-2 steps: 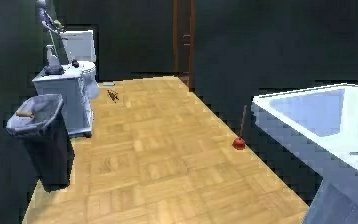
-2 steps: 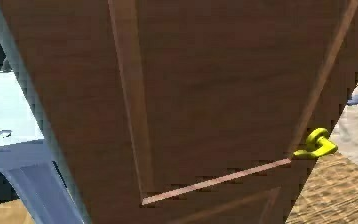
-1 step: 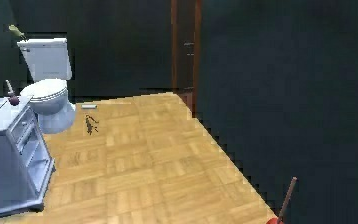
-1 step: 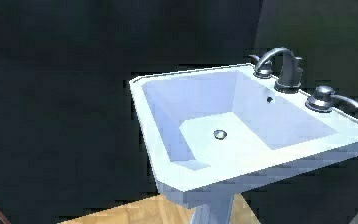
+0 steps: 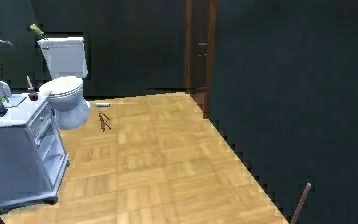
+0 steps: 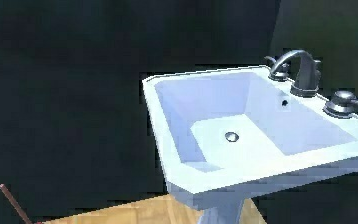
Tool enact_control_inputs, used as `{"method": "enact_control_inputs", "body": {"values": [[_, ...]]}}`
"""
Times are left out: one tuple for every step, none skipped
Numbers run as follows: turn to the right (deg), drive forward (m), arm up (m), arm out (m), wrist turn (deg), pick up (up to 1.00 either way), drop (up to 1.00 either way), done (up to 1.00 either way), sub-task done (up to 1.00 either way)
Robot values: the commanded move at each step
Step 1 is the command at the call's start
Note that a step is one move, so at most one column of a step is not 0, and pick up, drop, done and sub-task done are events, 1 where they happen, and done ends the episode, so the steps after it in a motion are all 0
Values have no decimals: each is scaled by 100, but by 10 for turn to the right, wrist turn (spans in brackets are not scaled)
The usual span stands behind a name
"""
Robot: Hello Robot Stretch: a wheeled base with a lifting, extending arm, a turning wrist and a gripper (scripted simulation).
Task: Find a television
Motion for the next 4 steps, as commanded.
{"method": "enact_control_inputs", "body": {"values": [[0, 100, 0, 0, 0, 0, 0, 0, 0], [0, 100, 0, 0, 0, 0, 0, 0, 0], [0, 60, 0, 0, 0, 0, 0, 0, 0], [150, 0, 0, 0, 0, 0, 0, 0, 0]]}}
